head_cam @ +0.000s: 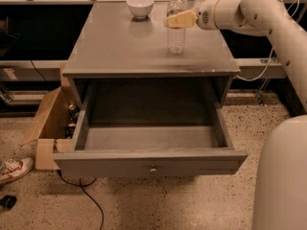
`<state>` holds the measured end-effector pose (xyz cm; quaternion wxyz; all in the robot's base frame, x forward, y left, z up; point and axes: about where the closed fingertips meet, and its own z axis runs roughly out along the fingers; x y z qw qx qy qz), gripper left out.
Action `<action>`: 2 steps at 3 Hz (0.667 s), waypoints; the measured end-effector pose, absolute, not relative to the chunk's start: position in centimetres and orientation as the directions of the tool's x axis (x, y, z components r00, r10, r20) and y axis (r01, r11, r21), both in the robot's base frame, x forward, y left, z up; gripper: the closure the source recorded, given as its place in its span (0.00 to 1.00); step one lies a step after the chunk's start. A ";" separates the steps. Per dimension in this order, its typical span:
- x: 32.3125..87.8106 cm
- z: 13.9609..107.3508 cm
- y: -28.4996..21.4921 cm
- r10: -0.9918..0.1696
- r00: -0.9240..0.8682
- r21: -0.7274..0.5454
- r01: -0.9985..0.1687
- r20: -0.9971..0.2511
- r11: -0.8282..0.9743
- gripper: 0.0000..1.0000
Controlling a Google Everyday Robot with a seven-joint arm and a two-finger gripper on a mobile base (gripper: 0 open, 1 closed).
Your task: Pick water bottle from top drawer and place on counter
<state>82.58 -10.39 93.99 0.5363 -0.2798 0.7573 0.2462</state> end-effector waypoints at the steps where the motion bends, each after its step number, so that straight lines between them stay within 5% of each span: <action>1: 82.5 94.2 -11.4 -0.148 -0.260 0.069 -0.672 -0.954 0.738 0.00; 2: 81.9 94.6 -14.2 -0.111 -0.240 0.065 -0.623 -0.964 0.779 0.00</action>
Offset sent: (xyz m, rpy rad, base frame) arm -0.0211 -0.0861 0.0155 0.0571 -0.0916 -0.1961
